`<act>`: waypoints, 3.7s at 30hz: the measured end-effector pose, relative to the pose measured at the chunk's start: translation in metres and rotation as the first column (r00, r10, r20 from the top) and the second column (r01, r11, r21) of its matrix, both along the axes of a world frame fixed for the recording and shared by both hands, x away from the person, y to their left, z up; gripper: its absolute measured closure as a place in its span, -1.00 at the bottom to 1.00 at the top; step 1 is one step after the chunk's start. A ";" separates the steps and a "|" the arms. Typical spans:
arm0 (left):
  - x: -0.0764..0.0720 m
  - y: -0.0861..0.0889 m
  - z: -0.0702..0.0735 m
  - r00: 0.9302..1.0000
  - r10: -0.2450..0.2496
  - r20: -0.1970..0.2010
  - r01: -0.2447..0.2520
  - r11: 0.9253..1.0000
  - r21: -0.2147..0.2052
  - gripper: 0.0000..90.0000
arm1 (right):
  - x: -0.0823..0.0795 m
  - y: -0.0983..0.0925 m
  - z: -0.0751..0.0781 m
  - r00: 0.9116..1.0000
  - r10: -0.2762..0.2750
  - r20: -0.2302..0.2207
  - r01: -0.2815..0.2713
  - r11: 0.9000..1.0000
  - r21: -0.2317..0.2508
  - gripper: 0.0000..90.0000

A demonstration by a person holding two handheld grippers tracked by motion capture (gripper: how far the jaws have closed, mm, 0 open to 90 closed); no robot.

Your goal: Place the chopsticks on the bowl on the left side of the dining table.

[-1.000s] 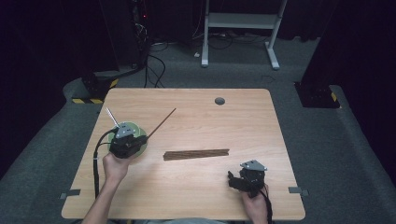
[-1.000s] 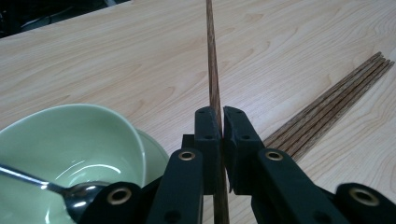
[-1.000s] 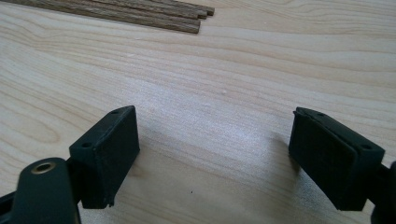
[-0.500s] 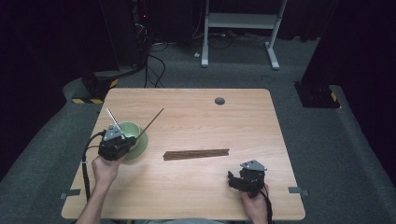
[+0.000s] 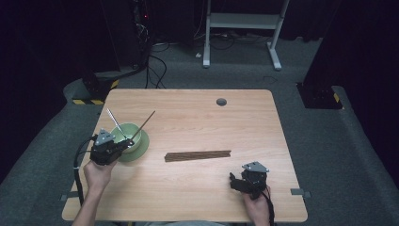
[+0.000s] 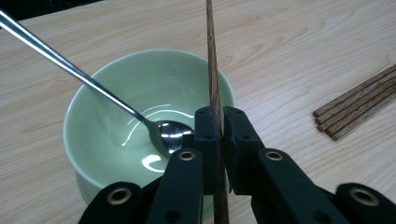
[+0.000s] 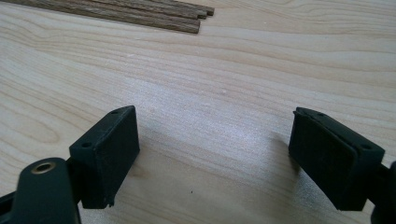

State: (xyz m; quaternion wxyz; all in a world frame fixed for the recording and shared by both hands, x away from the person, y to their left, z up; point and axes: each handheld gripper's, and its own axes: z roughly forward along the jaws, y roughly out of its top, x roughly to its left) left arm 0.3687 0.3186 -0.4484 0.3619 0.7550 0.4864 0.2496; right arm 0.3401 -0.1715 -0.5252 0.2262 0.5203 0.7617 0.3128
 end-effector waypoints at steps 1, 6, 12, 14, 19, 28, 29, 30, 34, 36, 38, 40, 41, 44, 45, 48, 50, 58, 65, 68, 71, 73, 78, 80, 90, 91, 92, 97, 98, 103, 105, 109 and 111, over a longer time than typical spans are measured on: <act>-0.001 0.001 -0.001 1.000 0.005 -0.002 -0.005 1.000 0.004 0.87 | 0.000 0.000 0.000 1.000 0.000 0.000 0.000 1.000 0.000 -0.65; -0.002 0.008 -0.004 1.000 0.023 -0.011 -0.023 1.000 0.011 0.87 | 0.000 0.000 0.000 1.000 0.000 0.000 0.000 1.000 0.000 -0.65; -0.003 0.013 -0.006 0.999 0.036 -0.016 -0.035 0.999 0.024 0.87 | 0.000 0.000 0.000 1.000 0.000 0.000 0.000 1.000 0.000 -0.65; -0.002 0.014 -0.006 0.999 0.038 -0.018 -0.038 0.999 0.027 0.87 | 0.000 0.000 0.000 1.000 0.000 0.000 0.000 1.000 0.000 -0.65; -0.001 0.018 -0.009 0.998 0.052 -0.023 -0.051 0.998 0.043 0.87 | 0.000 0.000 0.000 1.000 -0.001 0.000 0.001 1.000 0.000 -0.65; 0.002 0.022 -0.007 0.998 0.059 -0.034 -0.057 0.997 0.048 0.87 | 0.000 0.000 0.000 1.000 -0.001 0.000 0.001 1.000 0.000 -0.65; 0.002 0.023 -0.007 0.998 0.058 -0.037 -0.056 0.997 0.054 0.87 | 0.000 0.000 0.000 1.000 0.000 0.000 0.000 1.000 0.000 -0.65; 0.002 0.023 -0.007 0.998 0.058 -0.037 -0.056 0.997 0.054 0.87 | 0.000 0.000 0.000 1.000 0.000 0.000 0.000 1.000 0.000 -0.65; 0.005 0.026 -0.007 0.997 0.065 -0.041 -0.063 0.996 0.059 0.87 | 0.000 0.000 0.000 1.000 -0.001 0.000 0.001 1.000 0.000 -0.65; 0.007 0.027 -0.006 0.997 0.067 -0.043 -0.064 0.996 0.060 0.87 | 0.000 0.000 0.000 1.000 -0.001 0.000 0.001 1.000 0.000 -0.65; 0.009 0.026 -0.005 0.997 0.066 -0.048 -0.062 0.995 0.080 0.87 | 0.000 0.000 0.000 1.000 -0.001 0.000 0.001 1.000 0.000 -0.65; 0.010 0.026 -0.005 0.997 0.066 -0.048 -0.062 0.994 0.088 0.87 | 0.000 0.000 0.000 1.000 -0.001 0.000 0.001 1.000 0.000 -0.65; 0.010 0.026 -0.005 0.997 0.067 -0.048 -0.063 0.994 0.087 0.87 | 0.000 0.000 0.000 1.000 -0.001 0.000 0.001 1.000 0.000 -0.65; 0.011 0.027 -0.005 0.996 0.070 -0.047 -0.066 0.995 0.081 0.86 | 0.000 0.000 0.000 1.000 -0.001 0.000 0.001 1.000 0.000 -0.65; 0.011 0.028 -0.005 0.996 0.070 -0.048 -0.066 0.995 0.079 0.86 | 0.000 0.000 0.000 1.000 -0.001 0.000 0.001 1.000 0.000 -0.65; 0.011 0.029 -0.005 0.996 0.072 -0.049 -0.068 0.994 0.084 0.86 | 0.000 0.000 0.000 1.000 -0.001 0.000 0.001 1.000 0.000 -0.65; 0.011 0.030 -0.005 0.996 0.078 -0.048 -0.074 0.994 0.080 0.86 | 0.000 0.000 0.000 1.000 -0.001 0.000 0.001 1.000 0.000 -0.65; 0.011 0.031 -0.004 0.995 0.082 -0.049 -0.076 0.990 0.117 0.86 | 0.000 0.000 0.000 1.000 -0.001 0.000 0.001 1.000 0.000 -0.65; 0.011 0.033 -0.004 0.994 0.090 -0.053 -0.082 0.987 0.137 0.85 | 0.000 0.000 0.000 1.000 -0.002 0.000 0.002 1.000 0.000 -0.65; 0.011 0.034 -0.004 0.994 0.093 -0.057 -0.084 0.986 0.140 0.83 | 0.000 0.000 0.000 1.000 -0.002 0.000 0.002 1.000 -0.001 -0.65; 0.011 0.035 -0.003 0.993 0.101 -0.057 -0.092 0.986 0.138 0.76 | 0.000 0.000 0.000 1.000 -0.002 0.000 0.002 1.000 -0.001 -0.65; 0.011 0.036 -0.002 0.993 0.104 -0.055 -0.096 0.987 0.129 0.69 | 0.000 0.000 0.000 1.000 -0.003 0.000 0.003 1.000 0.000 -0.65; 0.010 0.038 -0.003 0.991 0.122 -0.046 -0.119 0.991 0.068 0.31 | 0.000 0.000 0.000 1.000 -0.003 0.000 0.003 1.000 -0.001 -0.65; 0.010 0.038 -0.003 0.991 0.124 -0.048 -0.121 0.991 0.060 0.20 | 0.000 0.000 0.000 1.000 -0.003 0.000 0.003 1.000 0.000 -0.65; 0.010 0.034 0.005 0.990 0.137 -0.032 -0.138 0.990 -0.021 -0.09 | 0.000 0.000 0.000 1.000 -0.003 0.000 0.003 1.000 0.000 -0.65; 0.010 0.033 0.006 0.990 0.138 -0.026 -0.138 0.990 -0.028 -0.10 | 0.000 0.000 0.000 1.000 -0.003 0.000 0.003 1.000 -0.001 -0.65; 0.009 0.033 0.007 0.990 0.138 -0.022 -0.138 0.990 -0.033 -0.11 | 0.000 0.000 0.000 1.000 -0.003 0.000 0.003 1.000 -0.001 -0.65; 0.007 0.027 0.009 0.992 0.124 0.002 -0.123 0.992 -0.030 -0.15 | 0.000 0.000 0.000 1.000 -0.003 0.000 0.003 1.000 0.000 -0.65; 0.005 0.025 0.010 0.992 0.122 0.024 -0.121 0.992 -0.019 -0.15 | 0.000 0.000 0.000 1.000 -0.003 0.000 0.003 1.000 0.000 -0.65; 0.004 0.014 0.014 0.992 0.104 0.069 -0.103 0.994 -0.020 -0.17 | 0.000 0.000 0.000 1.000 -0.003 0.000 0.003 1.000 0.000 -0.65; 0.004 0.011 0.015 0.992 0.096 0.077 -0.095 0.995 -0.019 -0.18 | 0.000 0.000 0.000 1.000 -0.003 0.000 0.003 1.000 0.000 -0.65; 0.007 0.002 0.016 0.995 0.082 0.059 -0.080 0.996 -0.039 -0.20 | 0.000 0.000 0.000 1.000 -0.003 0.000 0.003 1.000 -0.001 -0.65; 0.008 0.000 0.016 0.996 0.076 0.051 -0.074 0.997 -0.037 -0.20 | 0.000 0.000 0.000 1.000 -0.003 0.000 0.003 1.000 0.000 -0.65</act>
